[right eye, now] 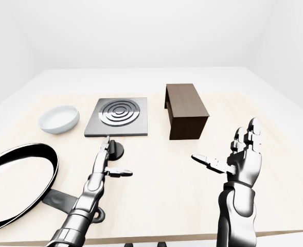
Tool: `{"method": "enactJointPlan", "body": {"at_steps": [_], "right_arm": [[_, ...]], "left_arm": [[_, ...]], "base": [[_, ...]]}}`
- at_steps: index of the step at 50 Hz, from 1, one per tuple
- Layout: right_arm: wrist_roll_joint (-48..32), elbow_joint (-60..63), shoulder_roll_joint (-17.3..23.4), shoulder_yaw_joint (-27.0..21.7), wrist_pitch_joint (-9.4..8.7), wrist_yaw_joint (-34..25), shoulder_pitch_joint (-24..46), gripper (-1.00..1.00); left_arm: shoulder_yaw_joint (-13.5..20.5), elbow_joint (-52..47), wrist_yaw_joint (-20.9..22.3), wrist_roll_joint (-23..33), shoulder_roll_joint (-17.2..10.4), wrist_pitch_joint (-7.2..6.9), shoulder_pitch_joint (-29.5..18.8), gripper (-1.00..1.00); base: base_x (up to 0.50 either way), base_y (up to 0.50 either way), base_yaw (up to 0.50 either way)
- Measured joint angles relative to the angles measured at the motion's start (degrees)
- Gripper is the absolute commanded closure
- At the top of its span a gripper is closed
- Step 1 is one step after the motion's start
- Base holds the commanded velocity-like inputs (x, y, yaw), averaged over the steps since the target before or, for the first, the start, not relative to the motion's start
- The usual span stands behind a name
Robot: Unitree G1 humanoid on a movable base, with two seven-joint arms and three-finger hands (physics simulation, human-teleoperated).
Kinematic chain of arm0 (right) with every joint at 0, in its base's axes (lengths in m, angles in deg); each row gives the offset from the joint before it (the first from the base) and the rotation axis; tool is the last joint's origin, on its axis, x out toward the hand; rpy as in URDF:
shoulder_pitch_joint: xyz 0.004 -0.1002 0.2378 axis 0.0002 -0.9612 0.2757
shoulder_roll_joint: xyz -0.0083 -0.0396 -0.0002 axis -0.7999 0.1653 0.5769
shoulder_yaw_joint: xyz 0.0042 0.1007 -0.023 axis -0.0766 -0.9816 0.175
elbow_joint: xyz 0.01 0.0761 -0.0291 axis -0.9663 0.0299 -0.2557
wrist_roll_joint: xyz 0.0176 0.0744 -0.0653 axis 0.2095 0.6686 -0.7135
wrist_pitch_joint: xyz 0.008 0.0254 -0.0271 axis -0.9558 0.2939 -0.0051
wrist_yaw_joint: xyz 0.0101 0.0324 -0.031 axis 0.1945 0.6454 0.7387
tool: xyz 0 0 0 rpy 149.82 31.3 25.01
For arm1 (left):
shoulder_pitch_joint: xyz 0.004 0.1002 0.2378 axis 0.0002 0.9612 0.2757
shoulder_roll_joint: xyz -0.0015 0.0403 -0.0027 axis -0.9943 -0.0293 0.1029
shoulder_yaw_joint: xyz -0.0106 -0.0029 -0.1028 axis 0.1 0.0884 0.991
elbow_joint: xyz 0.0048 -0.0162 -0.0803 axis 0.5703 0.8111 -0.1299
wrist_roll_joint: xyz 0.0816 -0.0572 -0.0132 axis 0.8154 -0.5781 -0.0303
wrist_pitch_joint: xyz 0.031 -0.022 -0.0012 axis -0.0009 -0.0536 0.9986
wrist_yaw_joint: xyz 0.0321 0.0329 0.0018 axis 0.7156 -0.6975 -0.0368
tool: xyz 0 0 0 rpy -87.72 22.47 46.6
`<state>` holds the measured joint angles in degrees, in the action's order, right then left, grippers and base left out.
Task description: Turn on the stove.
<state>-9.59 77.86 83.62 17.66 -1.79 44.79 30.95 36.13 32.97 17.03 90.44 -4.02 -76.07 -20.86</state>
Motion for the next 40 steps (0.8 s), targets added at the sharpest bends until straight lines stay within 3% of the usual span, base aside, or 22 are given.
{"method": "enactJointPlan", "body": {"at_steps": [17,40], "right_arm": [[0.02,-0.18,0.02,-0.05,0.11,-0.03,0.06,-1.0],[-0.06,-0.73,-0.11,0.18,0.77,-0.04,-0.14,-1.0]], "left_arm": [[-1.74,-4.05,0.43,1.03,1.22,0.0,3.86,-1.0],[-6.57,-11.05,2.51,1.92,3.26,0.0,10.31,-1.0]], "base": [[0.0,0.0,0.0],[0.0,0.0,0.0]]}}
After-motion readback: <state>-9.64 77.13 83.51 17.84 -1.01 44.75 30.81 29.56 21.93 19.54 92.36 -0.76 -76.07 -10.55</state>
